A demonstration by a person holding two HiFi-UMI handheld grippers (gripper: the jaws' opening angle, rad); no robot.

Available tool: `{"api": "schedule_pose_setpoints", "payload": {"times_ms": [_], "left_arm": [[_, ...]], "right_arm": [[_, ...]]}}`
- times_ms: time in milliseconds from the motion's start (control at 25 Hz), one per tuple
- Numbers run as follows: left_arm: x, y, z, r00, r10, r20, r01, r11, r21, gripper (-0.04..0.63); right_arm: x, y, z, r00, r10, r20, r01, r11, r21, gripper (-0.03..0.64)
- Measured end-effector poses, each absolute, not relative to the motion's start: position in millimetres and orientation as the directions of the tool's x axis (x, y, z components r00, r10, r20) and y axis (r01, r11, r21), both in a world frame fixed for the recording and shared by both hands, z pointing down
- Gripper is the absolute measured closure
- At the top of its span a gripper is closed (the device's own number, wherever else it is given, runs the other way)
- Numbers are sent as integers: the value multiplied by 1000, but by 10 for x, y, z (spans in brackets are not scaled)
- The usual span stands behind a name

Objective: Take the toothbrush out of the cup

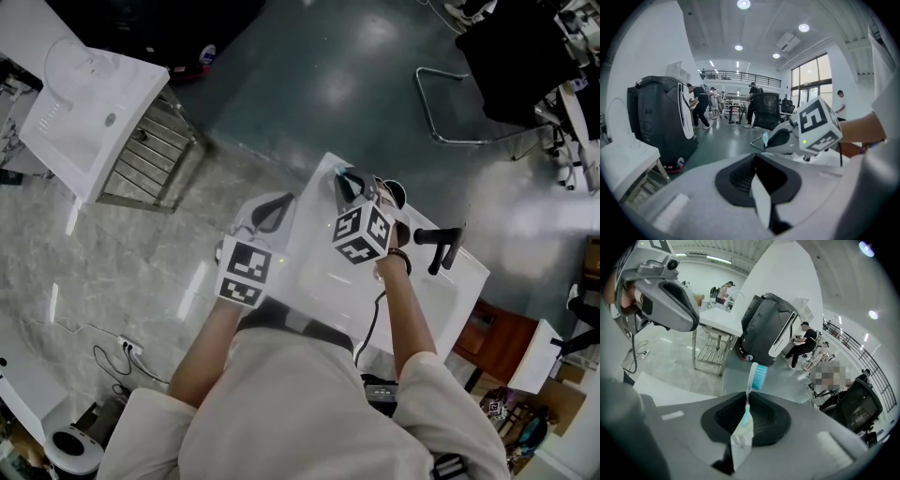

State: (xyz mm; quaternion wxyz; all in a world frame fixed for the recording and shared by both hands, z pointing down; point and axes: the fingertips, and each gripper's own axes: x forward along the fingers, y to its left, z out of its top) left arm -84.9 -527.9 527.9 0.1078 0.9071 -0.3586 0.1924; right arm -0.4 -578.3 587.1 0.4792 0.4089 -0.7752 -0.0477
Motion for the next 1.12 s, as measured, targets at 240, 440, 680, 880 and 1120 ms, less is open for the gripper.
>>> {"api": "schedule_pose_setpoints", "payload": {"times_ms": [240, 440, 680, 880, 1120], "left_arm": [[-759, -5080, 5022, 660, -633, 404, -698, -716, 19, 595], [-858, -4874, 4786, 641, -668, 378, -718, -696, -13, 595], [-992, -4571, 4514, 618, -710, 338, -743, -668, -47, 595], [-905, -4263, 4358, 601, -734, 317, -752, -653, -87, 595], [-698, -3839, 4107, 600, -748, 283, -743, -653, -149, 595]], "right_arm": [[92, -5612, 5606, -253, -701, 667, -638, 639, 430, 586], [32, -5432, 5362, -275, -725, 631, -642, 627, 441, 586], [-79, -5111, 4941, -311, -767, 562, -657, 600, 457, 586], [77, -4716, 4614, -326, -798, 507, -676, 572, 465, 586], [376, -4162, 4269, -337, -826, 453, -730, 533, 428, 586]]}}
